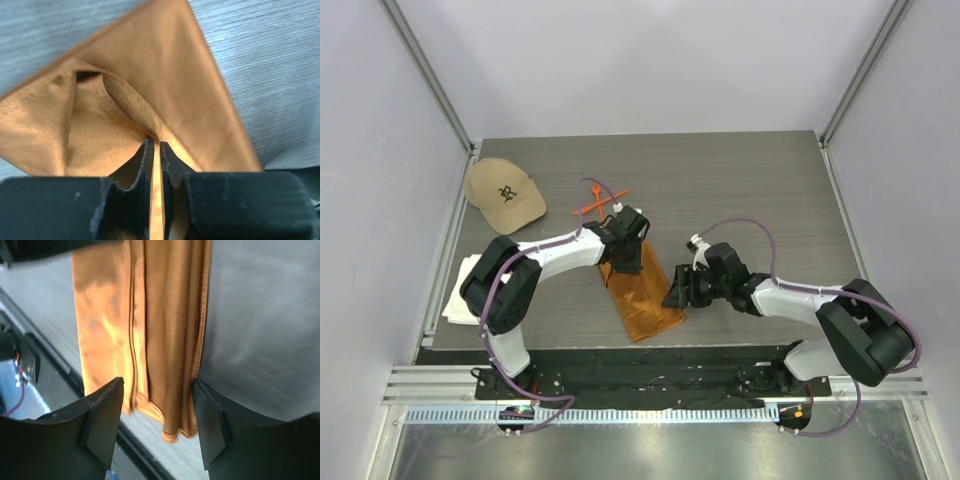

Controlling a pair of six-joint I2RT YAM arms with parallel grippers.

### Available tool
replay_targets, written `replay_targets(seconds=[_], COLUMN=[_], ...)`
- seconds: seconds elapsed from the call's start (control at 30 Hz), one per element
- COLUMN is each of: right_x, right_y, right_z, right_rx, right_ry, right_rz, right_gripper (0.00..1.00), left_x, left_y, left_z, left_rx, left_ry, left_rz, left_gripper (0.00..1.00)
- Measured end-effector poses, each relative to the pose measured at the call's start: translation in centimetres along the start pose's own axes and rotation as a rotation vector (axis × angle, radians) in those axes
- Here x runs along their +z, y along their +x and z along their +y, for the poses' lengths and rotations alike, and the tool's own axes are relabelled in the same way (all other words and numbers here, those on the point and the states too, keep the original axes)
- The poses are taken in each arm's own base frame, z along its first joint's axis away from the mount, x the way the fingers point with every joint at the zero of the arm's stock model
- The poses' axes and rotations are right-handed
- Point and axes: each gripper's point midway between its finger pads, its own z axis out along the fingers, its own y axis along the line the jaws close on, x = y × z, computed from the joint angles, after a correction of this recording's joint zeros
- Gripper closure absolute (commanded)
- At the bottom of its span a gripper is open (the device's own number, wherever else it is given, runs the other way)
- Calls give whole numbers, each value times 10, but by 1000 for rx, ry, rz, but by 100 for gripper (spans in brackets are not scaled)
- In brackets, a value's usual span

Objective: Fold the napkin into a case and place the utensils inside
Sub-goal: Rotate the 2/3-rectangle-folded napkin from the center of the board, then smooth out the 2/3-rectangle-folded napkin at the center of the board.

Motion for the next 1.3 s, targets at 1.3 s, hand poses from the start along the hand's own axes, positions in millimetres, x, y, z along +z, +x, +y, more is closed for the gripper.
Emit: replay_targets(seconds=[1.3], right_x=[17], right_y=[-19], right_z=[-4], right_rx=[13], right_ry=[-25], right_rz=[9], right_gripper=[43], left_x=[5], left_y=[4], left_z=[-4], left_rx=[-155], left_ry=[19], left_rz=[-41], left_gripper=[90])
